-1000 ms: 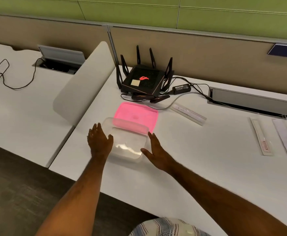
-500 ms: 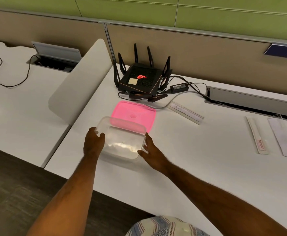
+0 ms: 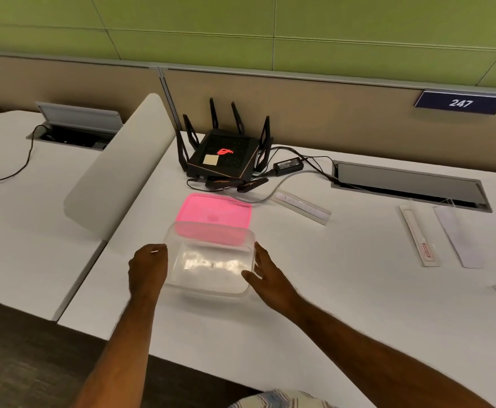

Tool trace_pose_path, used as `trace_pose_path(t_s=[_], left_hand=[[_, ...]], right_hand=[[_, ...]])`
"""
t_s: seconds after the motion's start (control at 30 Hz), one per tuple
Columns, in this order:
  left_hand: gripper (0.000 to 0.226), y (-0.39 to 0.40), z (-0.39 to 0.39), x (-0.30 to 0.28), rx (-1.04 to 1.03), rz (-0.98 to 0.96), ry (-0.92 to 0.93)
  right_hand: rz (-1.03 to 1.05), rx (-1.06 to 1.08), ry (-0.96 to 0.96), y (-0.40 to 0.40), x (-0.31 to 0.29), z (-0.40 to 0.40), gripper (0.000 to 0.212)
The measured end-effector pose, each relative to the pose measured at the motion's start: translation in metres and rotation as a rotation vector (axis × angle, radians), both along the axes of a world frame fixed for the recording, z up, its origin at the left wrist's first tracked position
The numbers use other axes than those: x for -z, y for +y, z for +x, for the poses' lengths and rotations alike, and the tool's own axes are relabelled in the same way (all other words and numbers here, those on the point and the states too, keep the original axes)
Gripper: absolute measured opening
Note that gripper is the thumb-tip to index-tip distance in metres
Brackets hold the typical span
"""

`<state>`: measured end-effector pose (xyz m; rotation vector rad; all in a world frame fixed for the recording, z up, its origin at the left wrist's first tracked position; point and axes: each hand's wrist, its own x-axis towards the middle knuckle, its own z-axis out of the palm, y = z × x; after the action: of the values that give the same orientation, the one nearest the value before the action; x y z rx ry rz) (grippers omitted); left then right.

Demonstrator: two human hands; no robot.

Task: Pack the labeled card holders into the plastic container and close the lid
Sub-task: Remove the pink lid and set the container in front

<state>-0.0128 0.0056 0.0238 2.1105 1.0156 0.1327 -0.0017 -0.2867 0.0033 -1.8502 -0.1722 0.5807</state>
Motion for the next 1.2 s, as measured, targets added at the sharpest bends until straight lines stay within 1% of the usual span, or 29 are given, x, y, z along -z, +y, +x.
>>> trace_pose_path(t_s=[0.1, 0.23, 0.33, 0.47, 0.67, 0.97, 1.2], left_hand=[[0.034, -0.017, 0.006, -0.003, 0.024, -0.091, -0.023], [0.029, -0.049, 0.014, -0.007, 0.103, -0.147, -0.036], [0.020, -0.075, 0.020, -0.011, 0.180, -0.158, -0.029], [0.029, -0.114, 0.028, -0.016, 0.248, -0.173, -0.024], [0.021, -0.174, 0.030, -0.016, 0.338, -0.211, -0.008], [0.019, -0.256, 0.024, -0.011, 0.404, -0.270, 0.009], [0.012, -0.313, 0.016, -0.002, 0.469, -0.310, 0.019]], right_hand=[[0.015, 0.051, -0.016, -0.025, -0.006, -0.001, 0.078], [0.004, 0.122, -0.041, -0.062, -0.014, -0.002, 0.073], [0.020, 0.176, -0.024, -0.092, -0.016, -0.003, 0.066], [0.024, 0.228, 0.002, -0.133, -0.015, -0.005, 0.062], [-0.005, 0.280, -0.011, -0.197, -0.010, -0.009, 0.056], [0.083, 0.368, 0.027, -0.285, -0.009, -0.020, 0.054], [0.037, 0.475, 0.069, -0.341, -0.008, -0.037, 0.046]])
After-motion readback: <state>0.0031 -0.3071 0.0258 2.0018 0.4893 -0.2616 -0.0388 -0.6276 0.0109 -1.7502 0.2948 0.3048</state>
